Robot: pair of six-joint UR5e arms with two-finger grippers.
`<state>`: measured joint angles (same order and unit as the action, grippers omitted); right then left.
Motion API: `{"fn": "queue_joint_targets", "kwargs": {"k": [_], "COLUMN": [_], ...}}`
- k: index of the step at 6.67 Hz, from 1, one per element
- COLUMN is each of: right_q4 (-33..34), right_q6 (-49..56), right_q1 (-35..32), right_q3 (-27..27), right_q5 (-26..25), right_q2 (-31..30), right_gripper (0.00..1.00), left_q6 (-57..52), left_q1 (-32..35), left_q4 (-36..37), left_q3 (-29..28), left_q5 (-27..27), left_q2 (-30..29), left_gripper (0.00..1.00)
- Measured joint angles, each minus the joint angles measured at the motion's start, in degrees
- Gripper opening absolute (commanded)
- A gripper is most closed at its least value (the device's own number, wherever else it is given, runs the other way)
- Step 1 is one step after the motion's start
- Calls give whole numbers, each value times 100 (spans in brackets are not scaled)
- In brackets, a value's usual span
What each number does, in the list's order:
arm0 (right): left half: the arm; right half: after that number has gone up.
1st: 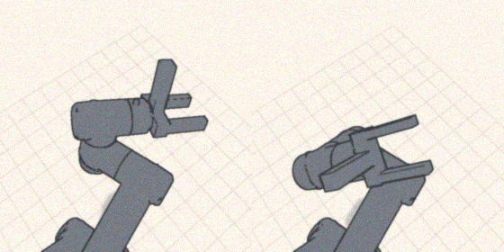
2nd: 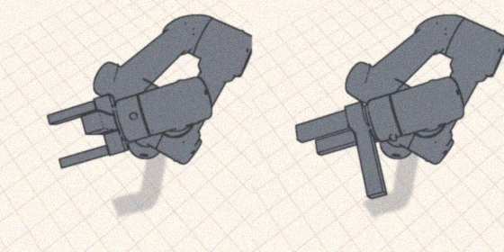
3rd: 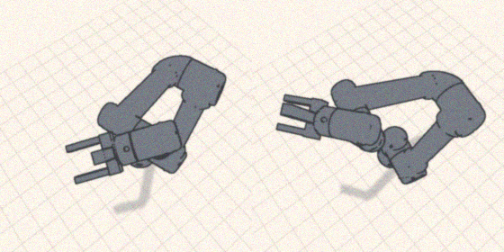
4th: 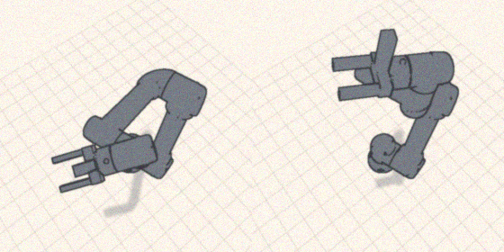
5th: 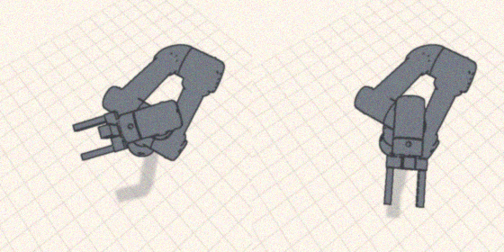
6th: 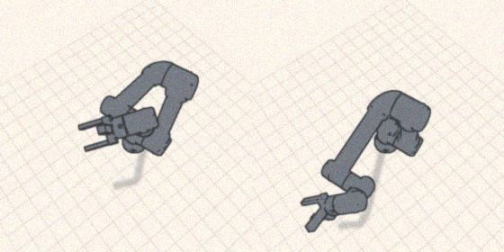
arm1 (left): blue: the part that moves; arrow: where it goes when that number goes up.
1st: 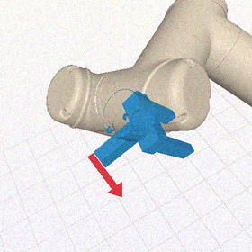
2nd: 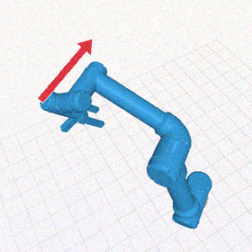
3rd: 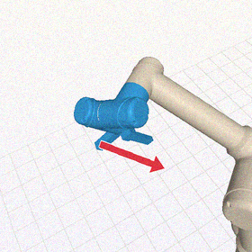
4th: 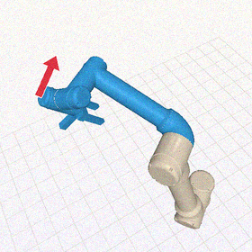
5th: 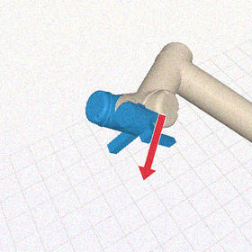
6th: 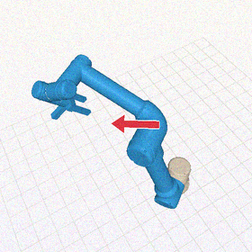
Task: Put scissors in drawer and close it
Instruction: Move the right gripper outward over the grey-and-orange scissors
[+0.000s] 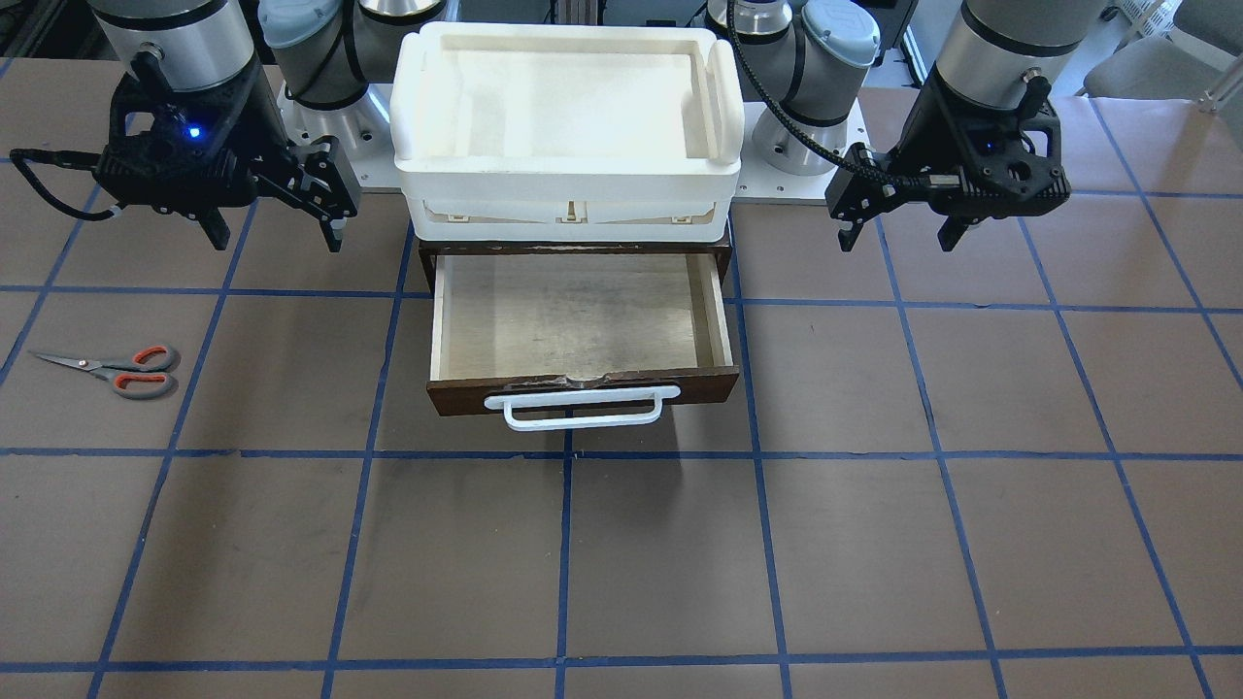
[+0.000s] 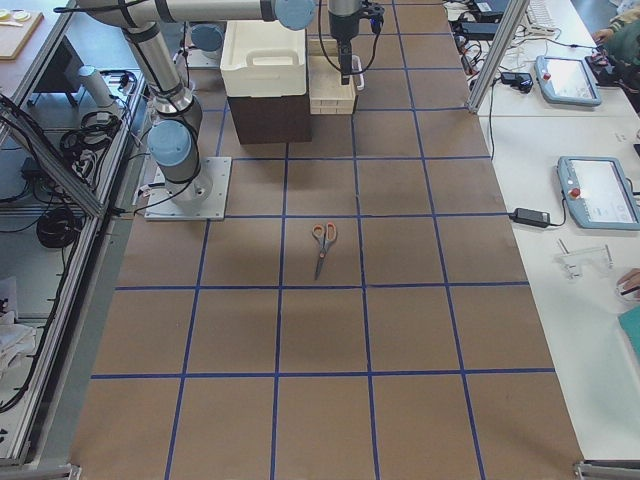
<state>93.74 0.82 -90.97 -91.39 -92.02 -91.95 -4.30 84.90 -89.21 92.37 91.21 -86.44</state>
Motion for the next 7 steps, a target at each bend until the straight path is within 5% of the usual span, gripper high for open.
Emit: {"fn": "queue_joint_targets", "kwargs": {"k": [3,7], "right_q4": [42,81], "right_q6": [-2,-904], "right_q1": [229,2106], "right_q3": [0,-76], "right_q5": [-44,76], "right_q2": [74,805], "right_gripper": [100,100], "left_q6": [-25,-43], "left_q1": [0,0], "left_q4": [0,0], "left_q3": [0,1], "left_q5": [2,2], "left_q2": [4,4], "left_gripper": [100,100]}}
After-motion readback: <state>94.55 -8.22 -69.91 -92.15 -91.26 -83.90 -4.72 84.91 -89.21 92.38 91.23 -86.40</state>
